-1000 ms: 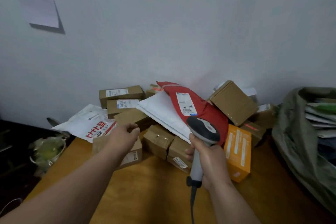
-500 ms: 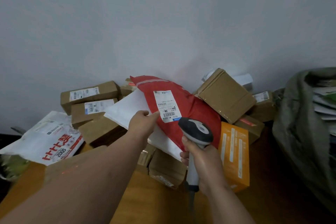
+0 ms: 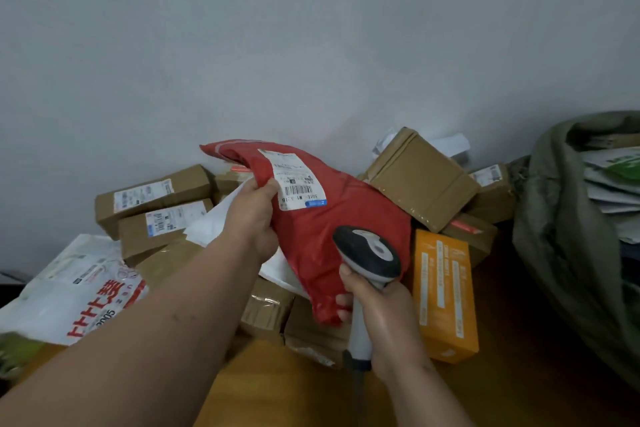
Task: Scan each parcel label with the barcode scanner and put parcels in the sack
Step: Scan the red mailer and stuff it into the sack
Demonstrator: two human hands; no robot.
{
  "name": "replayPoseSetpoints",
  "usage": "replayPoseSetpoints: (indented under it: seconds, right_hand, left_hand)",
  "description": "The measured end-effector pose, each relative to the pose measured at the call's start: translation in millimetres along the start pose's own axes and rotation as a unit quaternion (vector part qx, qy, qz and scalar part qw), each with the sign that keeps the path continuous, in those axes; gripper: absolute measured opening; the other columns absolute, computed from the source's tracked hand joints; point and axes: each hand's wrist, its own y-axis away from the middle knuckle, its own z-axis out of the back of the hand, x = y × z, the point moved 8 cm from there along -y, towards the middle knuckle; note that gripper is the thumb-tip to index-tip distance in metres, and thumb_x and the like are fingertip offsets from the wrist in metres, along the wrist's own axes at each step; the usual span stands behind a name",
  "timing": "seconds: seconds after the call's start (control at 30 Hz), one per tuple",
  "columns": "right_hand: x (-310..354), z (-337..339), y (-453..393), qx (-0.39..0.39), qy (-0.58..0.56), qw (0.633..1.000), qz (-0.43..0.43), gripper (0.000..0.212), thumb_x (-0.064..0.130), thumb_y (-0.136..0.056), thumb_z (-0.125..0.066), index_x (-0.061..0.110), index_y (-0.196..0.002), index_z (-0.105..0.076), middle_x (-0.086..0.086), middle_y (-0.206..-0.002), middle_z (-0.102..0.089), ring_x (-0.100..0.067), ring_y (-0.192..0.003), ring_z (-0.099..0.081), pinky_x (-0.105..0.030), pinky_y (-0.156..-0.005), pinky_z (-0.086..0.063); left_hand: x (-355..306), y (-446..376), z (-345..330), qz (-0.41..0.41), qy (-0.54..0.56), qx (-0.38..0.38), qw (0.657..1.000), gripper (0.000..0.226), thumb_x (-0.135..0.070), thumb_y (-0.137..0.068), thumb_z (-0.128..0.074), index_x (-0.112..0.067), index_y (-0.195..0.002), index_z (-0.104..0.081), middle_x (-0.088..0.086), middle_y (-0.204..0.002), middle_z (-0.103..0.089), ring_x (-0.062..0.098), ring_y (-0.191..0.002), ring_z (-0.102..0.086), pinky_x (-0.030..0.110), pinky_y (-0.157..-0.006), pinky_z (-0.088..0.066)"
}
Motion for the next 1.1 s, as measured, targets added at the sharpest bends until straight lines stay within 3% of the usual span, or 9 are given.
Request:
replayPoseSetpoints:
  seconds: [0.13, 0.3, 0.4, 0.47, 0.57, 0.77, 0.87, 0.97, 1.1]
  right_hand:
    - [9.7, -16.8, 14.9, 0.027, 0.006, 0.999, 0.024, 0.014, 0.028, -0.082, -0.080, 0.017, -0.088, -0.075, -0.002, -0.068, -0.074, -0.019, -0.065, -0.069, -0.033, -0.062, -0.055]
    - [6.9, -45.6, 50.3, 0.085, 0.040, 0.996, 0.009, 0.027, 0.029, -0.084, -0.078, 0.004, -0.079, -0.072, -0.012, -0.061, -0.067, -0.021, -0.052, -0.060, -0.030, -0.052, -0.049]
    - [-3.3, -62.9, 75.1, 0.115, 0.069, 0.991, 0.009, 0.022, 0.029, -0.085, -0.077, 0.008, -0.081, -0.072, -0.010, -0.060, -0.067, -0.017, -0.051, -0.060, -0.027, -0.052, -0.047]
    - [-13.2, -71.7, 88.8, 0.124, 0.092, 0.988, 0.005, 0.021, 0.031, -0.085, -0.077, 0.011, -0.079, -0.072, -0.009, -0.060, -0.068, -0.017, -0.052, -0.060, -0.028, -0.054, -0.047]
    - [-30.8, -81.9, 106.6, 0.130, 0.115, 0.985, -0.006, 0.024, 0.032, -0.085, -0.076, 0.011, -0.075, -0.070, -0.009, -0.059, -0.067, -0.018, -0.052, -0.060, -0.029, -0.055, -0.046]
    - [-53.3, -89.8, 133.3, 0.112, 0.098, 0.989, -0.019, 0.025, 0.027, -0.085, -0.076, 0.004, -0.079, -0.069, -0.006, -0.059, -0.064, -0.022, -0.057, -0.061, -0.031, -0.054, -0.047]
    - [-57.9, -92.2, 144.8, 0.106, 0.099, 0.989, -0.020, 0.024, 0.026, -0.086, -0.076, 0.003, -0.084, -0.071, -0.005, -0.058, -0.064, -0.024, -0.060, -0.060, -0.034, -0.057, -0.047]
    - [-62.4, -93.9, 154.8, 0.104, 0.097, 0.989, -0.031, 0.024, 0.025, -0.085, -0.076, 0.002, -0.083, -0.071, -0.006, -0.058, -0.064, -0.023, -0.059, -0.059, -0.032, -0.056, -0.047]
    - [-62.6, -94.6, 165.4, 0.099, 0.085, 0.991, -0.027, 0.019, 0.021, -0.086, -0.076, 0.003, -0.084, -0.072, -0.006, -0.061, -0.062, -0.019, -0.055, -0.060, -0.030, -0.052, -0.048]
  left_hand:
    - [-30.3, 14.8, 37.4, -0.006, 0.000, -0.002, 1.000, 0.022, -0.013, -0.104, -0.046, -0.020, -0.109, -0.066, 0.006, -0.093, -0.077, 0.023, -0.079, -0.075, 0.038, -0.065, -0.060]
    - [-12.4, 35.8, 112.2, 0.061, -0.081, -0.035, 0.994, 0.020, -0.013, -0.104, -0.047, -0.017, -0.104, -0.066, 0.009, -0.081, -0.077, 0.023, -0.066, -0.074, 0.039, -0.070, -0.058]
    - [9.3, 44.8, 150.7, 0.095, -0.082, -0.061, 0.990, 0.020, -0.014, -0.105, -0.045, -0.013, -0.112, -0.063, 0.012, -0.091, -0.075, 0.028, -0.076, -0.072, 0.039, -0.068, -0.057]
    - [23.8, 48.7, 165.8, 0.119, -0.078, -0.066, 0.988, 0.022, -0.014, -0.106, -0.042, -0.009, -0.116, -0.061, 0.015, -0.098, -0.072, 0.029, -0.082, -0.069, 0.038, -0.061, -0.059]
    - [37.7, 62.7, 176.2, 0.153, -0.070, -0.058, 0.984, 0.022, -0.015, -0.107, -0.040, -0.006, -0.108, -0.060, 0.015, -0.093, -0.070, 0.026, -0.078, -0.067, 0.030, -0.045, -0.057]
    - [41.2, 80.5, 193.6, 0.173, -0.113, -0.018, 0.978, 0.025, -0.022, -0.106, -0.043, -0.007, -0.114, -0.061, 0.013, -0.107, -0.070, 0.026, -0.096, -0.065, 0.038, -0.064, -0.048]
    - [37.7, 84.8, 199.7, 0.173, -0.125, -0.006, 0.977, 0.024, -0.022, -0.105, -0.044, -0.007, -0.113, -0.061, 0.013, -0.108, -0.071, 0.027, -0.100, -0.065, 0.039, -0.068, -0.049]
    - [35.9, 85.7, 201.4, 0.168, -0.133, 0.009, 0.977, 0.024, -0.023, -0.104, -0.046, -0.008, -0.111, -0.064, 0.013, -0.107, -0.072, 0.027, -0.104, -0.064, 0.041, -0.083, -0.051]
    - [34.1, 87.8, 202.3, 0.167, -0.136, 0.019, 0.976, 0.024, -0.023, -0.105, -0.045, -0.008, -0.110, -0.062, 0.012, -0.106, -0.072, 0.027, -0.102, -0.064, 0.041, -0.082, -0.051]
